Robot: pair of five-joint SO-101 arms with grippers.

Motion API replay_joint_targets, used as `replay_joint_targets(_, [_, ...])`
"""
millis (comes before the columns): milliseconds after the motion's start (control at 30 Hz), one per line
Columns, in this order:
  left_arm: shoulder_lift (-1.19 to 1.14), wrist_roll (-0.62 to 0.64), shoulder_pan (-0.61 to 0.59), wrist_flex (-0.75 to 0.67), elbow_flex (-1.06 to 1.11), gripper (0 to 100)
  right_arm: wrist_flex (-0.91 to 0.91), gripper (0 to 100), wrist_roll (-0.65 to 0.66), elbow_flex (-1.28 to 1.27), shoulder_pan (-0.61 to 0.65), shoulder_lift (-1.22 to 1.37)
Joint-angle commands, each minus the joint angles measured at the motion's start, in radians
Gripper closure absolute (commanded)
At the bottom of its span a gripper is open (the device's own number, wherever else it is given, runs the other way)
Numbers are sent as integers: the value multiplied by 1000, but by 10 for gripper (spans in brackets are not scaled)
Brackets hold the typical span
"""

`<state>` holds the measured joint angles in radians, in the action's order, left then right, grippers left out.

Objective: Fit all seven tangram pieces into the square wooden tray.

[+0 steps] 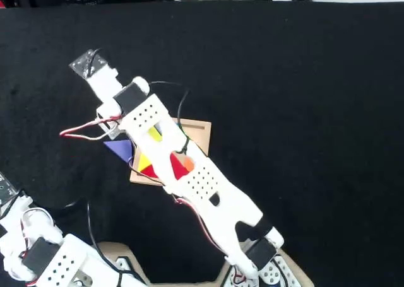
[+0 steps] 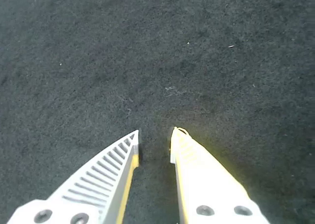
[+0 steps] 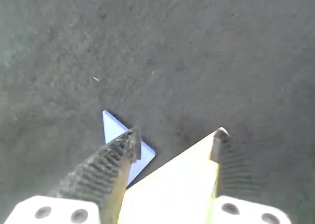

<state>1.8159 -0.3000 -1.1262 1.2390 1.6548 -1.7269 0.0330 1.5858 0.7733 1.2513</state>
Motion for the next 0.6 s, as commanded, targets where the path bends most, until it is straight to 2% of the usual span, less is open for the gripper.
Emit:
replay_joint_targets(0, [5,5,13,6,-8,880,-40,701,115,-139,69,-87])
replay_joint_targets(67, [5,5,13,6,-8,880,-38,701,169,-219,110,-101])
replay_joint_targets(167, [5,5,13,6,-8,880,-38,700,173,-234,141,-119])
replay_joint_targets(300, [5,5,13,6,-8,880,-25,698,100,-234,126,-120])
replay_joint_targets(567, [5,5,13,6,-8,880,18,698,100,-239,104,-87])
